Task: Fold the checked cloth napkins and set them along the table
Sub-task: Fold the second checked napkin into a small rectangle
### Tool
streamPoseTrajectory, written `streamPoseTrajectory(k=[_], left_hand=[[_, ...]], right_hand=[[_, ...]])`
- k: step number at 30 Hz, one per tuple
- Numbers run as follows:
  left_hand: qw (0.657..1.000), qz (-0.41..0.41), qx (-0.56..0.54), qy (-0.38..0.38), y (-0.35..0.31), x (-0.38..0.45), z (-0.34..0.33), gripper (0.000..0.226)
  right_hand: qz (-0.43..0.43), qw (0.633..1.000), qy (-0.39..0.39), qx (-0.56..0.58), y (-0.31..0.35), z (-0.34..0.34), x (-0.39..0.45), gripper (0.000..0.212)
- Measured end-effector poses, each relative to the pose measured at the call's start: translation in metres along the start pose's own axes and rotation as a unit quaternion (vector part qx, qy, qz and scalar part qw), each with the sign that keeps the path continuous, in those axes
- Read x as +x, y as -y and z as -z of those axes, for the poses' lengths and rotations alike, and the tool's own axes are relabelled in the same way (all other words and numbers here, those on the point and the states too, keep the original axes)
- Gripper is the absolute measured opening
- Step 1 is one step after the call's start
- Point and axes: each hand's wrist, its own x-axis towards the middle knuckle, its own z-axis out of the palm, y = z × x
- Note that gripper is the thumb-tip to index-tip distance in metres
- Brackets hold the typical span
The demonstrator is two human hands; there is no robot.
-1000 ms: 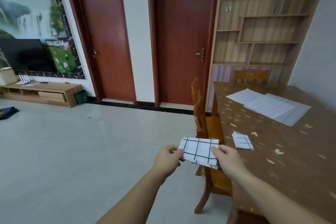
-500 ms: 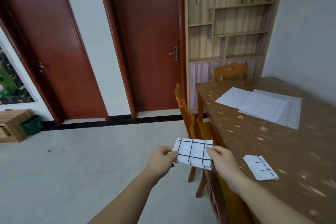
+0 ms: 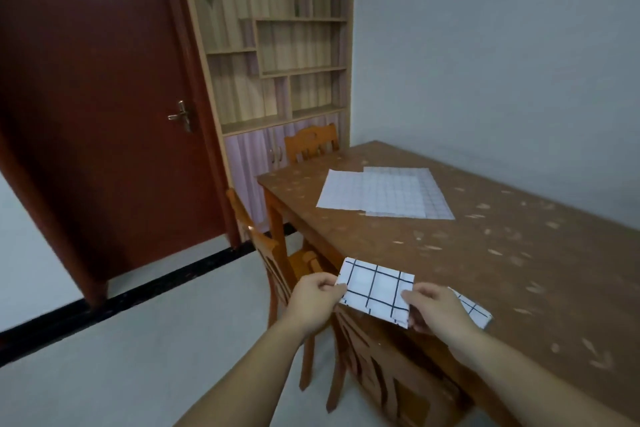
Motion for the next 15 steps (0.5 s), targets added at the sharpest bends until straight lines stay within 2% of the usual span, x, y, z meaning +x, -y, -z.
streamPoseTrajectory(k=[4,8,13,15], left_hand=[[0.996,-0.044,0.041,0.073,-0.01,0.057,-0.004,0.01],[0.987,-0.064,0.094,0.115,-0.014,0.127,-0.022,0.007],[0.976,-0.034,0.16,0.147,-0.001,0.219,-0.052,0.015],[0.97,-0.015,0.182,0.163,0.004,0.249,-0.064,0.017]], right_hand=[[-0.044,0.995,-0.058,0.063,-0.006,0.004,0.04,0.029],[-0.078,0.984,-0.08,0.135,-0.026,0.011,0.098,0.036],[-0.136,0.964,-0.092,0.208,-0.053,0.01,0.182,0.048],[-0.158,0.958,-0.111,0.213,-0.057,0.01,0.204,0.04]])
